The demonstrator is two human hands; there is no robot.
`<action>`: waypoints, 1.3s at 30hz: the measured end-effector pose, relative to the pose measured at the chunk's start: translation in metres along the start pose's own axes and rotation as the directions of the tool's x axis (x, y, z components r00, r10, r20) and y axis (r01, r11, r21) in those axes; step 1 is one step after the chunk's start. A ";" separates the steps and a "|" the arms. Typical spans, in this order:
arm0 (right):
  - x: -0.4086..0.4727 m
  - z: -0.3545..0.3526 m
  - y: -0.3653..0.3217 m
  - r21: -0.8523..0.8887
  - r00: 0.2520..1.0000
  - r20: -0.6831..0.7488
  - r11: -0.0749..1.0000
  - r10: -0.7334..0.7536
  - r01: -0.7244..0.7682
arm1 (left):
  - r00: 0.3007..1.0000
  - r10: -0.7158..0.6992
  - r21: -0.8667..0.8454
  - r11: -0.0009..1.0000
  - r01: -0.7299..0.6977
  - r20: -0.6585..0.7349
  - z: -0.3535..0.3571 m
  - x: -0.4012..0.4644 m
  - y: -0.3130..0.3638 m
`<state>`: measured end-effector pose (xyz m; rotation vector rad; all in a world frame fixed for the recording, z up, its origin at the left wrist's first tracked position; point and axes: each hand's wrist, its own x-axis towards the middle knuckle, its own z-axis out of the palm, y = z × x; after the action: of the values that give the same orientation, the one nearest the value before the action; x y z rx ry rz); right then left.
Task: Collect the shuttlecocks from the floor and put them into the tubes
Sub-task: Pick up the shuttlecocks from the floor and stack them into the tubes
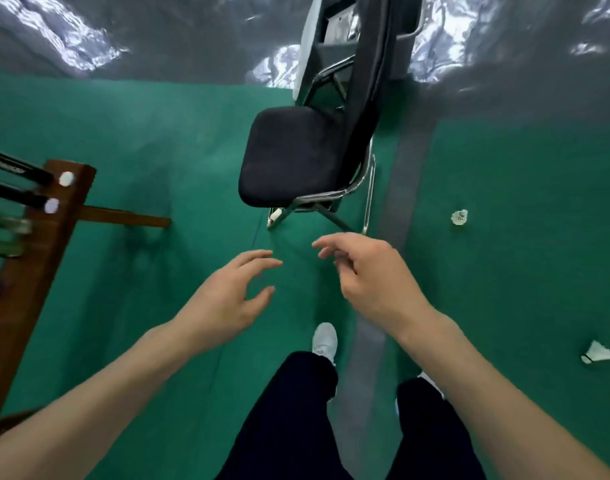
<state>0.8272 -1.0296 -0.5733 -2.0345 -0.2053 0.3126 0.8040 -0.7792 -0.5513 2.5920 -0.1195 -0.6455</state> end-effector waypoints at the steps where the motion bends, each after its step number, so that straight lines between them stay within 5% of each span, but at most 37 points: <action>1: 0.008 0.005 0.015 -0.008 1.000 0.016 1.000 -0.022 0.022 | 0.999 -0.014 0.016 1.000 0.013 0.040 0.018 0.018 -0.009; 8: 0.105 0.124 0.191 -0.183 0.961 0.277 0.981 -0.017 0.070 | 0.970 -0.198 0.279 0.948 0.153 0.141 0.160 0.173 -0.181; 11: 0.161 0.201 0.289 -0.285 0.898 0.436 0.938 -0.058 0.199 | 0.952 -0.293 0.217 0.938 0.269 0.086 0.234 0.248 -0.268; 14: 0.206 0.276 0.395 -0.431 0.789 0.603 0.783 -0.120 0.448 | 0.930 -0.367 0.114 0.925 0.363 0.014 0.319 0.330 -0.345; 19: 0.235 0.352 0.531 -0.513 0.702 0.709 0.634 -0.068 0.579 | 0.892 -0.443 0.012 0.895 0.446 -0.093 0.428 0.446 -0.431; 25: 0.240 0.362 0.576 -0.602 0.740 0.665 0.659 0.101 0.451 | 0.846 -0.499 -0.258 0.856 0.447 -0.189 0.456 0.526 -0.455; 29: 0.243 0.354 0.561 -0.624 0.791 0.606 0.669 0.088 0.404 | 0.770 -0.609 -0.444 0.753 0.485 -0.191 0.439 0.551 -0.465; 34: 0.242 0.341 0.572 -0.668 0.842 0.516 0.690 0.159 0.279 | 0.752 -0.646 -0.729 0.576 0.370 -0.129 0.419 0.586 -0.488; 39: 0.230 0.339 0.593 -0.691 0.814 0.512 0.694 0.273 0.202 | 0.727 -0.676 -0.820 0.480 0.311 -0.120 0.420 0.614 -0.511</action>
<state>0.9488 -0.9551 -1.2796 -2.6720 -0.7838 1.0344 1.1394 -0.6169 -1.3730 1.8022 0.9388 -0.1783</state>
